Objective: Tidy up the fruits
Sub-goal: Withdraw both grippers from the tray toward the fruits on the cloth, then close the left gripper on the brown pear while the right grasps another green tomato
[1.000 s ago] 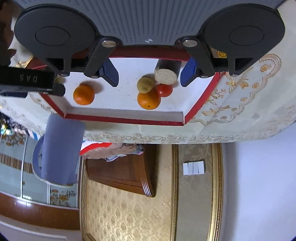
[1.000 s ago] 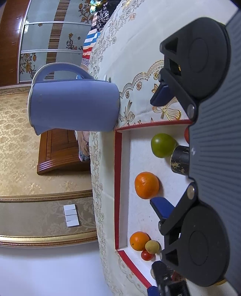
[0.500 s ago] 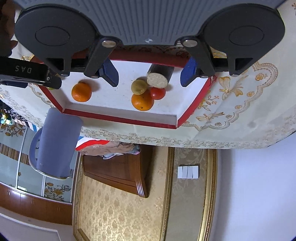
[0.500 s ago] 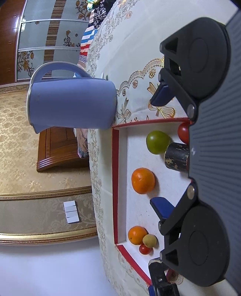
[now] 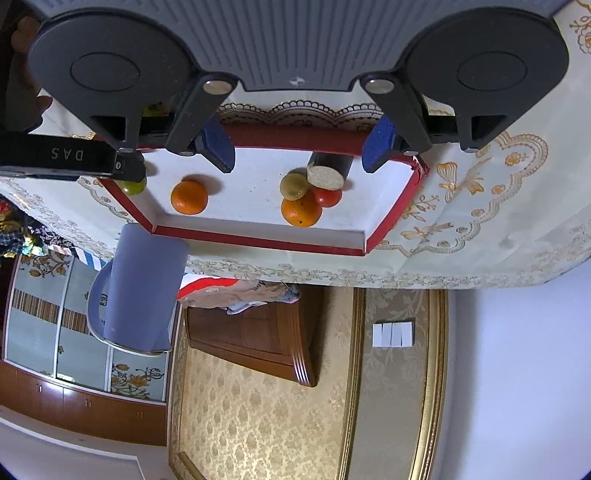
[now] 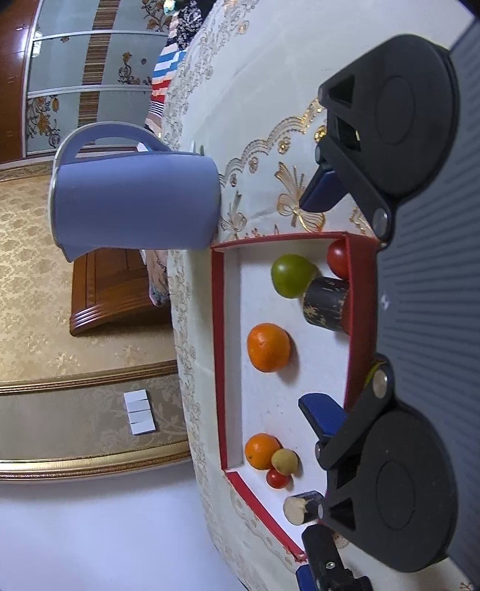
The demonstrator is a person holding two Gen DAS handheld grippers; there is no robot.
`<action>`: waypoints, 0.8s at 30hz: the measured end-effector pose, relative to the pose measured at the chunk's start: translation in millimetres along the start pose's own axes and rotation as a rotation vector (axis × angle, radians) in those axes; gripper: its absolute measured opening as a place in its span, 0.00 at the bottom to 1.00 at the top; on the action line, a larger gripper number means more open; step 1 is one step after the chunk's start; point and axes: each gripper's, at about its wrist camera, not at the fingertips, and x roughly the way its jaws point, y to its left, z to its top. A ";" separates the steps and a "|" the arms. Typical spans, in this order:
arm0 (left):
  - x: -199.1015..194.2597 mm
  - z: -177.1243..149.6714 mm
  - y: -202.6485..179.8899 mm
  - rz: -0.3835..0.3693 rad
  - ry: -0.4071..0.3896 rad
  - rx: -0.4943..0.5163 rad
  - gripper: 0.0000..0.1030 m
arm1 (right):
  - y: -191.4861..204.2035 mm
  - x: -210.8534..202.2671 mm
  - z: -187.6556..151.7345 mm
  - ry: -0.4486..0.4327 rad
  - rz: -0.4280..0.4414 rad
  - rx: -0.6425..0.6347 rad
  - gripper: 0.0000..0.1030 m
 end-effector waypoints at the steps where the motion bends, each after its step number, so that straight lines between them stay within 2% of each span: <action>1: -0.9 -0.5 1.0 -0.007 0.005 -0.006 0.73 | -0.2 -0.1 -0.1 0.001 0.002 0.003 1.00; 7: -9.5 -5.8 -0.4 -0.037 0.006 0.008 0.74 | 0.3 -4.6 -3.2 0.006 0.014 0.002 1.00; 9: -10.6 -7.4 -3.9 -0.070 0.015 0.028 0.74 | -0.1 -8.2 -4.4 0.000 0.015 0.004 1.00; 11: -10.5 -10.7 -11.2 -0.098 0.030 0.070 0.74 | -1.4 -11.0 -5.2 -0.004 0.015 0.010 1.00; 15: -12.5 -20.2 -30.9 -0.103 0.027 0.192 0.74 | -6.1 -12.0 -4.1 -0.008 0.012 0.036 1.00; 20: -8.8 -25.0 -39.0 -0.109 0.051 0.235 0.74 | -11.8 -9.4 -4.0 0.007 -0.001 0.065 1.00; 21: -6.8 -25.0 -37.8 -0.110 0.064 0.232 0.72 | -13.0 -9.4 -3.9 0.009 0.002 0.071 1.00; 22: -4.9 -25.0 -37.0 -0.116 0.078 0.231 0.65 | -13.9 -9.5 -4.0 0.010 0.002 0.074 1.00; 24: -3.1 -26.2 -37.5 -0.127 0.097 0.237 0.63 | -14.2 -10.3 -4.6 0.008 0.003 0.073 1.00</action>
